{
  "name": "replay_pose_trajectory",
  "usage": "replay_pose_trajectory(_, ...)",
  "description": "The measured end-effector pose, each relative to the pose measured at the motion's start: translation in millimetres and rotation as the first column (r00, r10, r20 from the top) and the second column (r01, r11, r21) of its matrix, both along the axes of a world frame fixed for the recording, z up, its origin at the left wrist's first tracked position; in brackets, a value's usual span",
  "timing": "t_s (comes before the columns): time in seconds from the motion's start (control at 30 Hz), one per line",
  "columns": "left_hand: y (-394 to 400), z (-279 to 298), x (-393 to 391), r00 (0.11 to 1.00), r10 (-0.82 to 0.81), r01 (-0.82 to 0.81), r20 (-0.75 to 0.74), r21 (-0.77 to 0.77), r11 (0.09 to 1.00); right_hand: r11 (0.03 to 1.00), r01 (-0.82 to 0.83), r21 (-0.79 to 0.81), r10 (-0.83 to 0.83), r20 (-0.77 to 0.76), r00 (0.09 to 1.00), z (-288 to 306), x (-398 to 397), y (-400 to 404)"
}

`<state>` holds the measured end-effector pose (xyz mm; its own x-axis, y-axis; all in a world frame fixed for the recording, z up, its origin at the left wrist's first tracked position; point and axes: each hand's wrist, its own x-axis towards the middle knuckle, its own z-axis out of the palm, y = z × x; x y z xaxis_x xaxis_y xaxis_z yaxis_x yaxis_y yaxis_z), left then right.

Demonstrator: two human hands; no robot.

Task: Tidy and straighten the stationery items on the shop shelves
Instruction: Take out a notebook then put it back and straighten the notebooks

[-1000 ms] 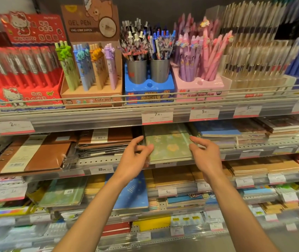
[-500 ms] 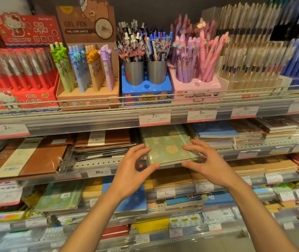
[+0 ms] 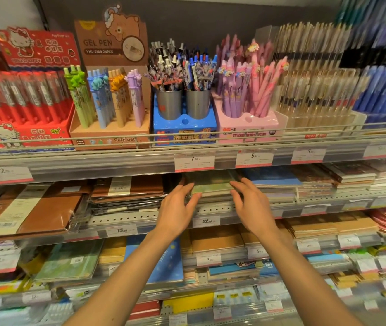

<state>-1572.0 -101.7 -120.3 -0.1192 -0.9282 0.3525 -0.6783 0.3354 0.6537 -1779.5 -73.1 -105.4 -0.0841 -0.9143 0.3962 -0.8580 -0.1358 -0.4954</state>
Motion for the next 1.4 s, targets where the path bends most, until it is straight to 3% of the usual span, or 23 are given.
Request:
replay_pose_trajectory(0.2,-10,-3,-9,0.998,0.061,-0.061,0.004,0.003,0.998,0.993,0.022,-0.112,-0.028,-0.052,0.998,-5,7,-13)
replay_pose_trajectory(0.4,-3,1,-6,0.999,0.007,-0.006,-0.048,0.026,1.0,0.999,-0.029,-0.027,0.029,0.01,1.0,-4,4,-8)
replay_pose_trajectory(0.57,37,7,15,0.982,-0.047,0.05,-0.184,0.014,0.999,0.994,-0.03,-0.109,0.052,0.206,0.977,-5,16,26)
replay_pose_trajectory(0.73,84,-3,64,0.948,0.046,-0.015,-0.315,0.1,0.995,0.997,-0.068,0.045,0.034,0.529,0.848,-32,48,64)
replay_pose_trajectory(0.87,110,-8,105,0.901,0.101,-0.041,-0.421,0.151,0.988,0.994,-0.073,0.076,0.012,0.603,0.798,-54,92,81)
replay_pose_trajectory(1.23,126,39,242,0.897,-0.017,0.016,-0.442,-0.006,1.0,0.999,-0.041,-0.002,0.035,0.595,0.803,-19,230,92)
replay_pose_trajectory(1.4,126,60,308,0.896,0.009,-0.034,-0.445,-0.05,0.998,0.996,-0.058,-0.062,0.081,0.493,0.867,9,287,80)
